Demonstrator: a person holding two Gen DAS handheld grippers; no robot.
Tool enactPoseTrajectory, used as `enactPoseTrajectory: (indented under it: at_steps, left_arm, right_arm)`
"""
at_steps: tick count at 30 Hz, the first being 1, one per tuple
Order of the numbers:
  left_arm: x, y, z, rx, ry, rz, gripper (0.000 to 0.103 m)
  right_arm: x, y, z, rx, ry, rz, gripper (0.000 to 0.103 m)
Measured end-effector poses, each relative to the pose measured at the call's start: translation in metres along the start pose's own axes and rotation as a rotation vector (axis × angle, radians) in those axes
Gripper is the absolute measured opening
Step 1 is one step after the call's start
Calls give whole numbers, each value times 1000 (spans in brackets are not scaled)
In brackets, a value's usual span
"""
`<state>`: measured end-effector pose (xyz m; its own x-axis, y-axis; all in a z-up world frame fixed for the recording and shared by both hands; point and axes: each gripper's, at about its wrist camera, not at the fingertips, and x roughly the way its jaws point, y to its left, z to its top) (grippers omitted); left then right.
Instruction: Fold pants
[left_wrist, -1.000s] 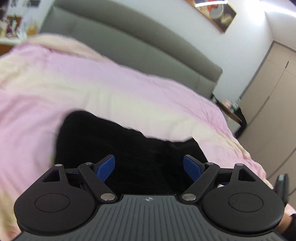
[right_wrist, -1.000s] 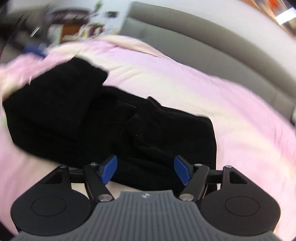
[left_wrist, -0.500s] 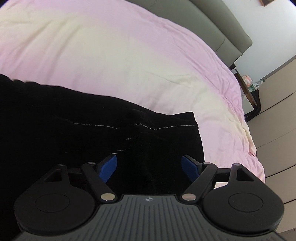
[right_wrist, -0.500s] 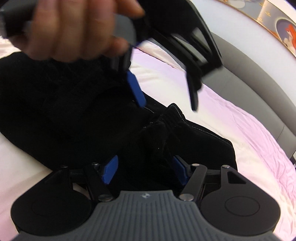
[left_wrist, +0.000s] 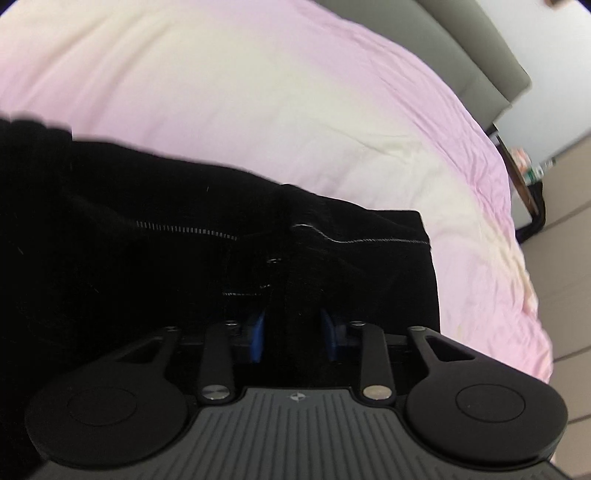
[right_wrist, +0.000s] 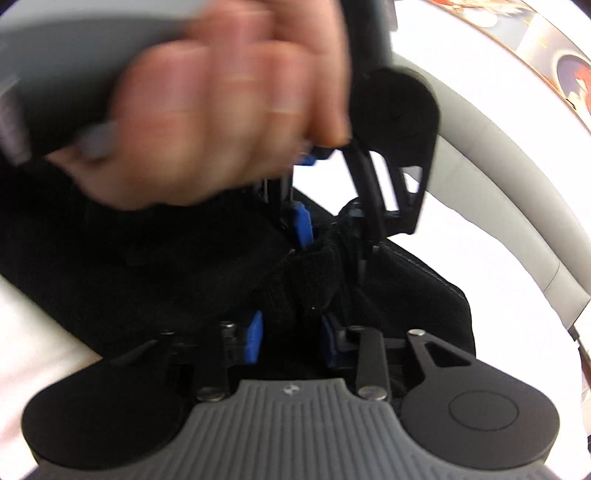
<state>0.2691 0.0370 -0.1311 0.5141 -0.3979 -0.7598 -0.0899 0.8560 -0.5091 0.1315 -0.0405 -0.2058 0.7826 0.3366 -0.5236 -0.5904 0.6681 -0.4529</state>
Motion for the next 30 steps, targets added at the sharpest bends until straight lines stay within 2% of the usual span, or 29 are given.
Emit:
enactPoseTrajectory:
  at_steps: [2,5,8,10,13,14,15,17,18,21,25,27,28,29,30]
  left_arm:
    - [-16,-5,-1,31,-38,-15,23]
    - [-48,-1,3,-4,-94,-66,16]
    - [-72,8,3,-4,-123,-35,16]
    - [-73,16,2,12,-102,11,15]
    - [-54,27,-6,37,-30,75,19]
    - [-44,28,-7,57,6,105,23]
    - [-35,29,-11,71,26,131,32]
    - [-28,25,-17,86,24,169,33]
    - [-30,23,-18,81,13,176,33]
    - [-48,27,-14,18,-15,152,34]
    - [-97,30,-18,-26,-163,167,36]
    - [-118,26,-27,-30,-249,116,44]
    - [-122,23,-31,-12,-267,76,48]
    - [-121,17,-35,16,-260,48,53]
    - [-116,10,-38,48,-236,28,53]
  right_arm:
    - [0,-4,2,-1,-26,-20,22]
    - [-18,-7,13,-3,-101,-49,19]
    - [-33,-7,32,24,-144,-20,19]
    - [-33,-3,36,26,-134,8,19]
    - [-20,10,28,-23,-78,42,19]
    - [-13,15,22,-46,-42,53,20]
    - [-6,18,17,-71,-5,65,25]
    - [-2,22,9,-139,15,65,28]
    - [-7,18,10,-129,10,75,29]
    - [-23,-20,18,38,-3,190,31]
    - [-39,-88,19,334,-24,200,34]
    - [-31,-112,11,466,27,172,34]
    - [-21,-118,4,511,79,157,34]
    - [-8,-122,-3,534,150,151,34]
    - [8,-124,-11,544,238,156,34]
